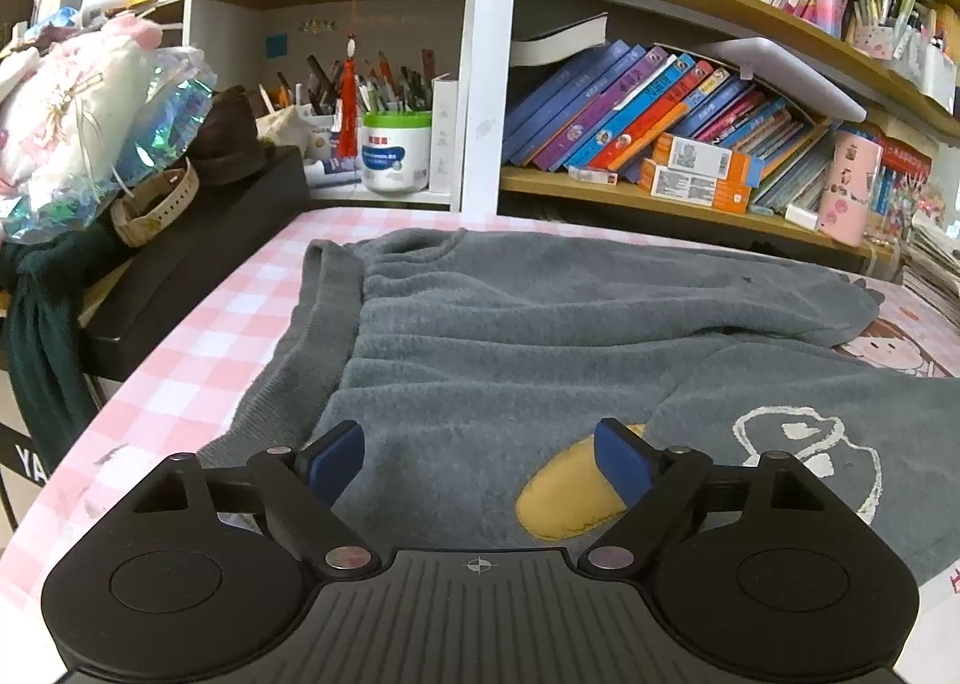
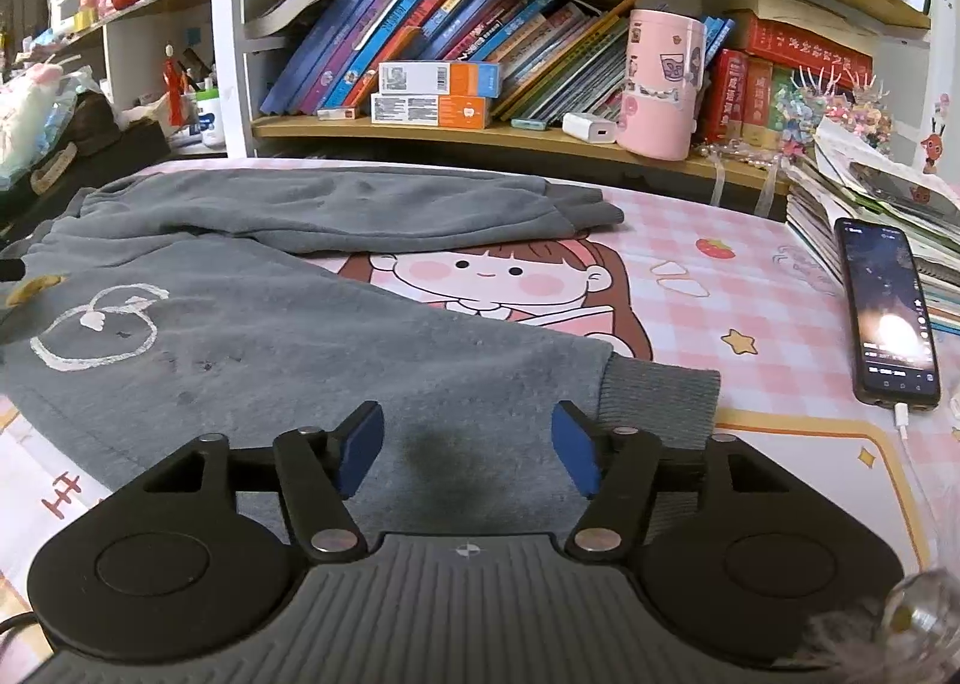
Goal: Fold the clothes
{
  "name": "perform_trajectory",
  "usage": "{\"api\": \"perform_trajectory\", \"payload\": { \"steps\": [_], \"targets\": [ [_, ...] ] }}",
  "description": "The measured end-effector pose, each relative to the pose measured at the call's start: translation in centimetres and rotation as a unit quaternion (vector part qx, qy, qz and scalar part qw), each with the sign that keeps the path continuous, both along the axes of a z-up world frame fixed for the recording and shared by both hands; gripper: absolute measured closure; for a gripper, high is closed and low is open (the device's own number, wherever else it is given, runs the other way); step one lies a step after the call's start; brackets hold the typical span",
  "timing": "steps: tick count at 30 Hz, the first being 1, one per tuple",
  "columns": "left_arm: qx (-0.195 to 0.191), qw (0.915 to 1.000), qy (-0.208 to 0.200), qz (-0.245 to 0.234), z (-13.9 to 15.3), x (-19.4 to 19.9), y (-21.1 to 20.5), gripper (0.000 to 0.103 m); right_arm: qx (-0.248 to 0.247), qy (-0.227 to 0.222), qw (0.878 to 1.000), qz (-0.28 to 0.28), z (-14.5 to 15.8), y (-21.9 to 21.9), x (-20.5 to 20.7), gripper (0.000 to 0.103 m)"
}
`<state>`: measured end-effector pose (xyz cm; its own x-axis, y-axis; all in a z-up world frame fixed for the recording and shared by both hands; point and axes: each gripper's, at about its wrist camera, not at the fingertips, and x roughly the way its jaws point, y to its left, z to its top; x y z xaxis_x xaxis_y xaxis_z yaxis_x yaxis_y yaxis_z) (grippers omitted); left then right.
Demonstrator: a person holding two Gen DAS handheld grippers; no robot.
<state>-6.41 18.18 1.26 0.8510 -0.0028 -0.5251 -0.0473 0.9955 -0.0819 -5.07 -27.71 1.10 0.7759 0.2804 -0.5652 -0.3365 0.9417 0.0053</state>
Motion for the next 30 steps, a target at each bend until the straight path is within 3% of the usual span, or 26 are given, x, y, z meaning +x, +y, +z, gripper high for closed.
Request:
{"api": "perform_trajectory", "payload": {
  "steps": [4, 14, 24, 30],
  "targets": [
    [0.003, 1.0000, -0.002, -0.005, -0.1, 0.0, -0.4, 0.010, 0.002, -0.004, 1.000, 0.003, 0.1, 0.3, 0.0, 0.029],
    [0.007, 1.0000, -0.002, -0.006, -0.2, 0.1, -0.7, 0.008, 0.008, -0.004, 1.000, 0.019, -0.1, 1.3, 0.1, 0.013],
    [0.010, 0.9999, -0.005, -0.009, 0.0, -0.1, -1.2, 0.007, 0.009, -0.004, 1.000, 0.023, -0.3, 1.8, 0.1, 0.011],
    [0.041, 0.9987, -0.028, -0.009, 0.4, -1.1, -2.4, 0.007, 0.010, -0.008, 1.000, 0.021, -0.5, 1.9, -0.4, 0.010]
  ]
}}
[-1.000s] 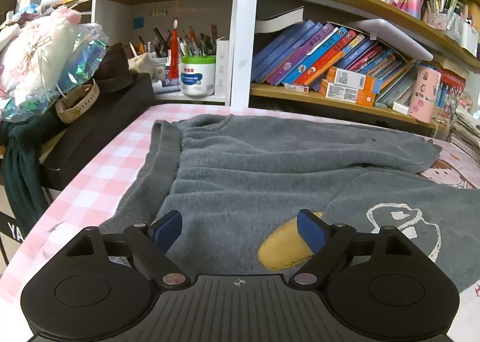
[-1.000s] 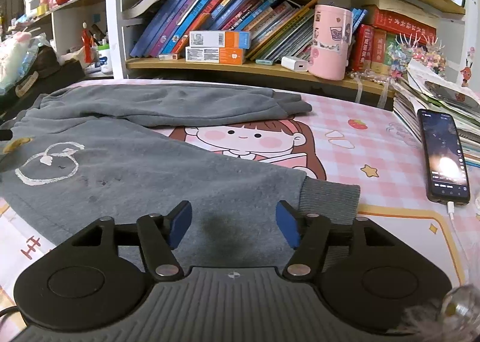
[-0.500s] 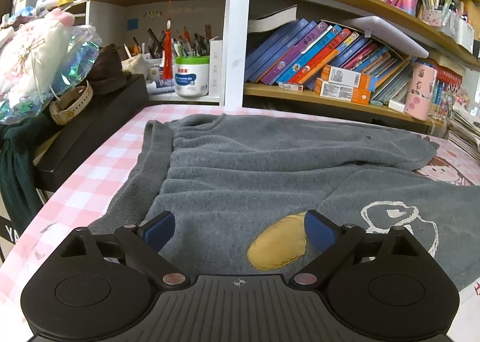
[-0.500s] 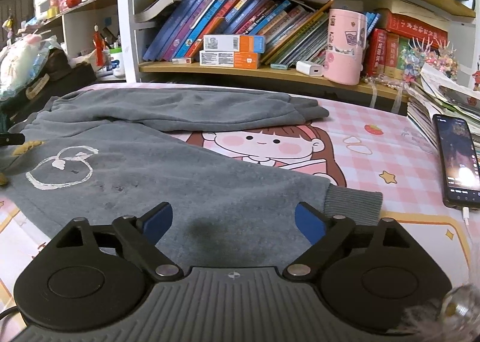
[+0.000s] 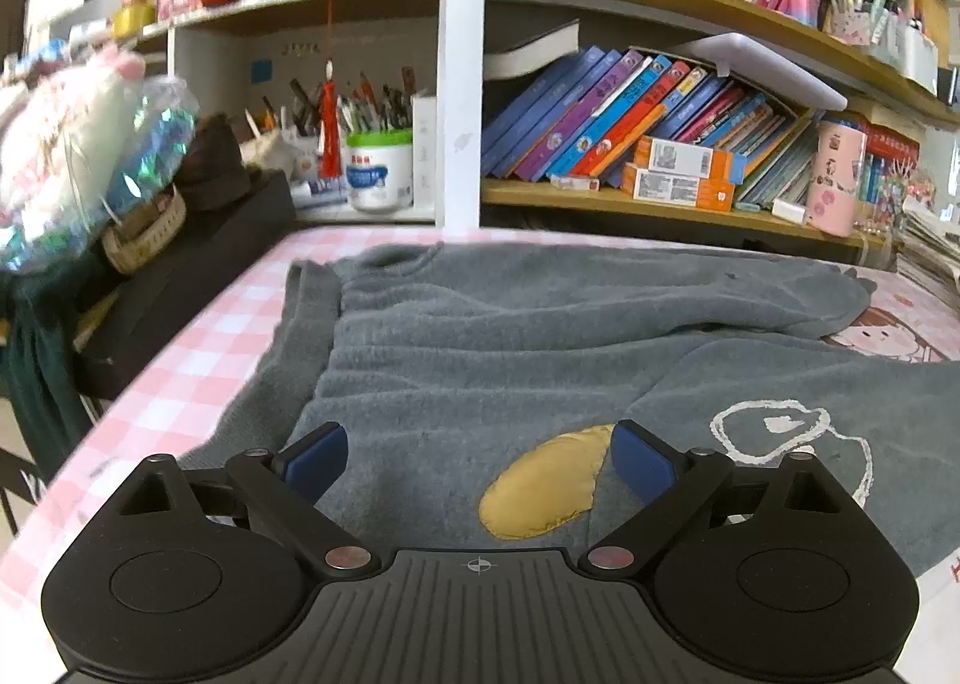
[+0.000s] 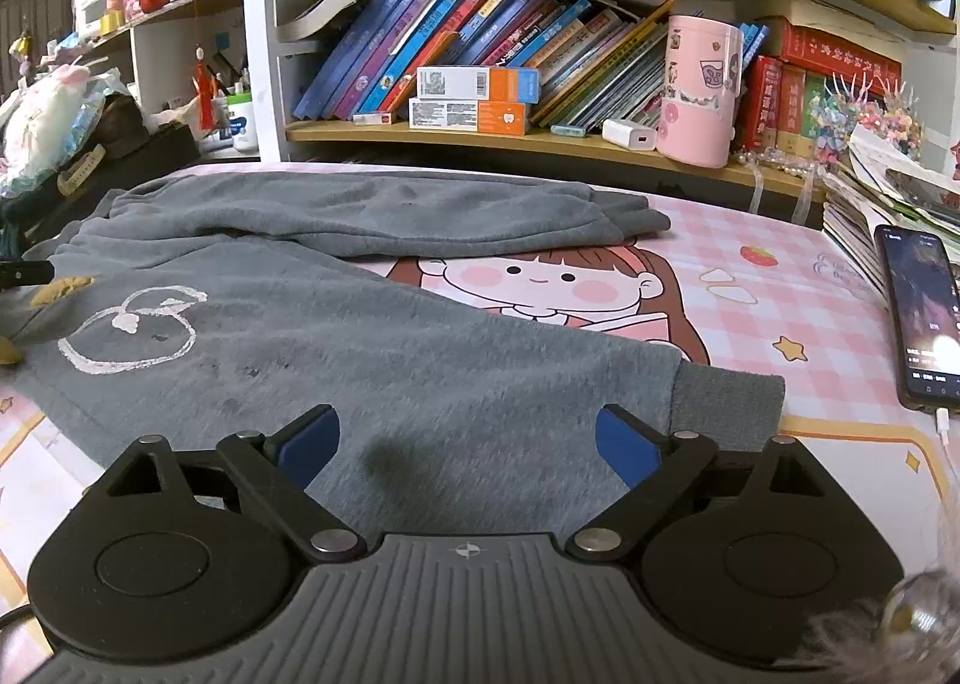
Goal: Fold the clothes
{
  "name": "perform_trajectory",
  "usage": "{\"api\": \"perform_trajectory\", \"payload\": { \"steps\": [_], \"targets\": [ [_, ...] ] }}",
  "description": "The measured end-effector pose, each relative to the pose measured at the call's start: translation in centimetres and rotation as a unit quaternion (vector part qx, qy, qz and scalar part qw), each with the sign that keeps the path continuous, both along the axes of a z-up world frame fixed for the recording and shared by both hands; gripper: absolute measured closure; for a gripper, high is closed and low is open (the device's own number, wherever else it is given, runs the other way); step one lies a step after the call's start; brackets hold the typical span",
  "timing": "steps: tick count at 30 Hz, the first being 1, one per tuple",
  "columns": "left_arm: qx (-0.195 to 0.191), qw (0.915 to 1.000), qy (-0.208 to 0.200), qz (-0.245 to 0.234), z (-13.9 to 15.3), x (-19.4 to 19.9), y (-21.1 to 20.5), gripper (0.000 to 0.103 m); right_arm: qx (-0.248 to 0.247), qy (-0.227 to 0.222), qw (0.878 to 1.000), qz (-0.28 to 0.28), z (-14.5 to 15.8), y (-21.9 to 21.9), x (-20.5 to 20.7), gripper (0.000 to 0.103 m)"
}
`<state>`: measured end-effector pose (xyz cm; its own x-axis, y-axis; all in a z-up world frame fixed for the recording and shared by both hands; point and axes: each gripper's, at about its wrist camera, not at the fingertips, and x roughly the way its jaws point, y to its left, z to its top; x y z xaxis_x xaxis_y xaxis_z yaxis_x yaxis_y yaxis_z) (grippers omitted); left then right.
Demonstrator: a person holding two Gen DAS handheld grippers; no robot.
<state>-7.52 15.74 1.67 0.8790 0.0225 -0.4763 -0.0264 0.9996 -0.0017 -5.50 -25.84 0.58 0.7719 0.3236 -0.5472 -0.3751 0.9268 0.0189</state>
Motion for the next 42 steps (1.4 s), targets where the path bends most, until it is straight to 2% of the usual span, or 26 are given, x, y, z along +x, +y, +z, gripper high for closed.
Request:
{"api": "perform_trajectory", "payload": {
  "steps": [6, 13, 16, 20, 24, 30, 34, 42],
  "targets": [
    [0.031, 0.9991, -0.023, -0.019, 0.5, -1.0, -1.5, 0.004, 0.009, -0.021, 1.000, -0.005, 0.0, 0.2, -0.8, 0.007],
    [0.082, 0.9958, -0.042, -0.005, 0.7, -1.5, -3.0, 0.004, -0.024, -0.060, 0.998, -0.011, 0.2, 1.3, -2.0, 0.007],
    [0.097, 0.9946, -0.036, 0.003, 0.6, -1.2, -3.3, 0.004, -0.039, -0.060, 0.997, -0.009, 0.1, 1.8, -1.9, 0.007],
    [0.117, 0.9920, -0.047, -0.003, 0.6, -1.7, -4.0, 0.004, -0.031, -0.058, 0.998, -0.005, 0.0, 1.6, -1.8, 0.007],
    [0.116, 0.9909, -0.068, -0.007, 0.9, -2.3, -4.0, 0.004, -0.012, -0.057, 0.998, -0.024, 0.1, 0.8, -1.8, 0.007],
    [0.079, 0.9930, -0.085, 0.022, 1.2, -2.7, -2.5, 0.003, 0.008, -0.050, 0.998, -0.046, 0.2, -0.1, -1.5, 0.006],
    [0.067, 0.9939, -0.080, 0.035, 1.2, -2.6, -2.0, 0.003, -0.006, -0.055, 0.998, -0.039, 0.1, 0.4, -1.7, 0.005],
    [0.105, 0.9923, -0.053, 0.039, 0.8, -1.6, -3.1, 0.003, -0.025, -0.079, 0.997, 0.001, 0.2, 1.5, -2.6, 0.002]
  ]
}}
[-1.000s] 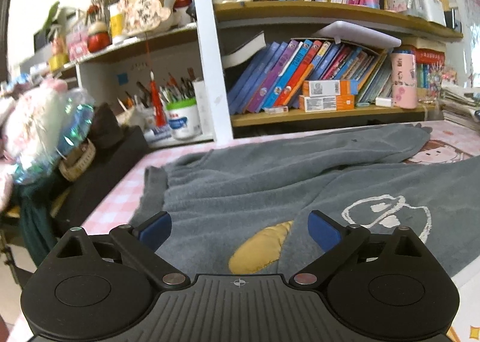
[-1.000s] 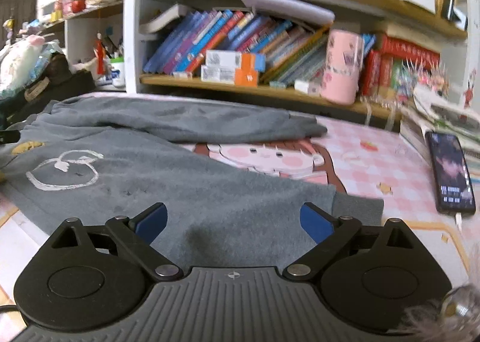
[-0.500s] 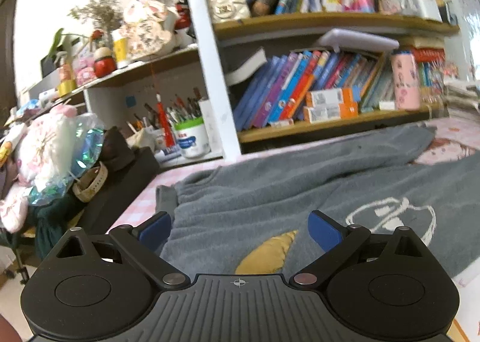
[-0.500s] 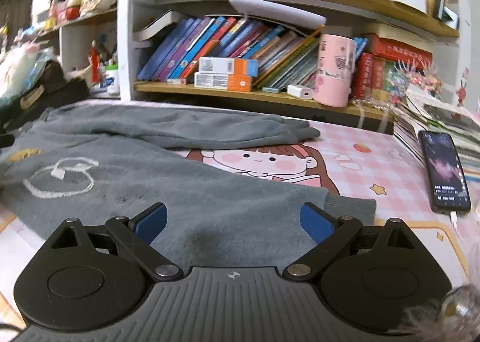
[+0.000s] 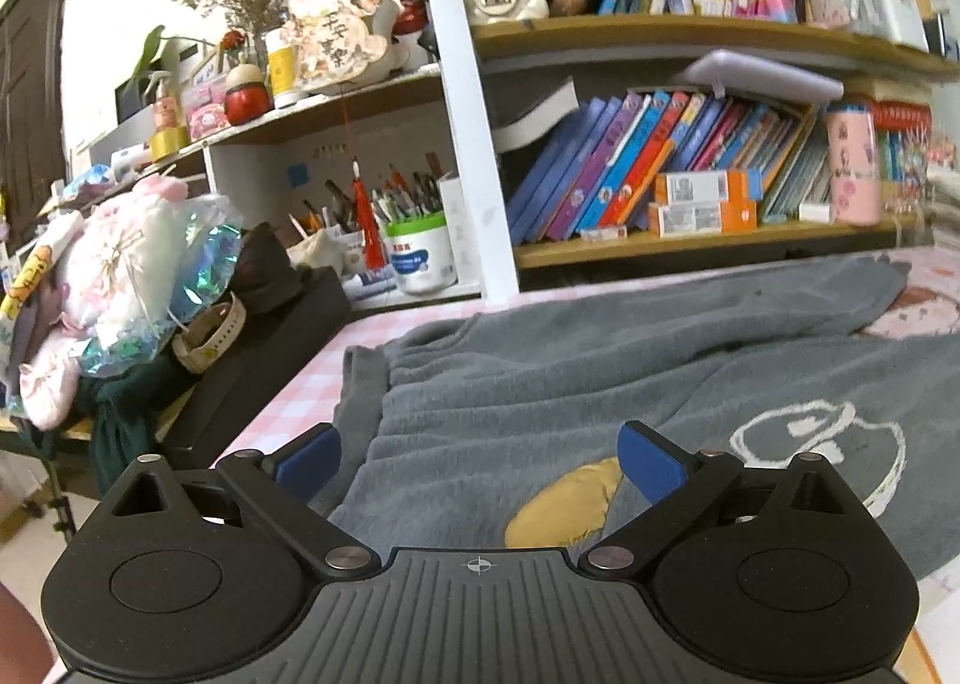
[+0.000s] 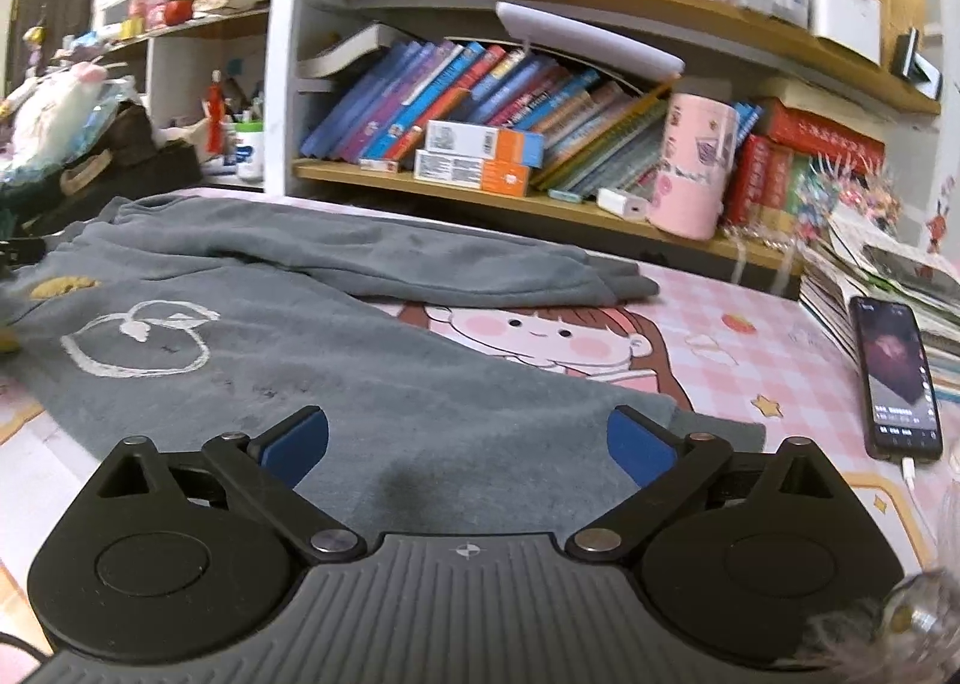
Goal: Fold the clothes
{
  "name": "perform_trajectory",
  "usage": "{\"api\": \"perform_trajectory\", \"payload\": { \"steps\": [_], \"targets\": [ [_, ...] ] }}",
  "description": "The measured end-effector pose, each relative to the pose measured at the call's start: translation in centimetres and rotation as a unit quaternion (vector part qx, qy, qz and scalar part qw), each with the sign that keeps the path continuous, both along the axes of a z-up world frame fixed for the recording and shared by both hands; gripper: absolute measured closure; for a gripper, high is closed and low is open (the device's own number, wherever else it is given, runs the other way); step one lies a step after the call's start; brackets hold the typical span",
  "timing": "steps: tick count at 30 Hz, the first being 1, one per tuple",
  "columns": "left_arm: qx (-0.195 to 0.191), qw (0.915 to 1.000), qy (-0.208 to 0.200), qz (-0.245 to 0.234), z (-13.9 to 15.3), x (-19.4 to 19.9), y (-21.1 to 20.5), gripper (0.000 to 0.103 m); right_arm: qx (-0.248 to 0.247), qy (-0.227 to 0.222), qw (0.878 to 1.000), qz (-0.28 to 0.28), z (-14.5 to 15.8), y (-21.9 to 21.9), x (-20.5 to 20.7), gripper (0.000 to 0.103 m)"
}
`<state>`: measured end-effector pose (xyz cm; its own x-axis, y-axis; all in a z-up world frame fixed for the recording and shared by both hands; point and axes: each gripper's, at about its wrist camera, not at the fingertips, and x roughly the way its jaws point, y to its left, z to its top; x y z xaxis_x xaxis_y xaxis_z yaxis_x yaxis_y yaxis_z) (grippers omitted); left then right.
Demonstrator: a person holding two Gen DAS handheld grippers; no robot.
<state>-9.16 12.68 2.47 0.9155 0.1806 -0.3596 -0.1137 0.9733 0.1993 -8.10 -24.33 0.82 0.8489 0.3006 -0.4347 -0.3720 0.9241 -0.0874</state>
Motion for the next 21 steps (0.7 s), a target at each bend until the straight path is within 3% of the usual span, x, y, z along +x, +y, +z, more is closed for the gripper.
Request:
{"api": "perform_trajectory", "payload": {
  "steps": [21],
  "targets": [
    [0.030, 0.9983, 0.000, 0.051, -0.13, 0.13, -0.29, 0.003, 0.025, 0.032, 0.999, 0.020, -0.08, -0.37, 0.87, 0.000]
  ]
}}
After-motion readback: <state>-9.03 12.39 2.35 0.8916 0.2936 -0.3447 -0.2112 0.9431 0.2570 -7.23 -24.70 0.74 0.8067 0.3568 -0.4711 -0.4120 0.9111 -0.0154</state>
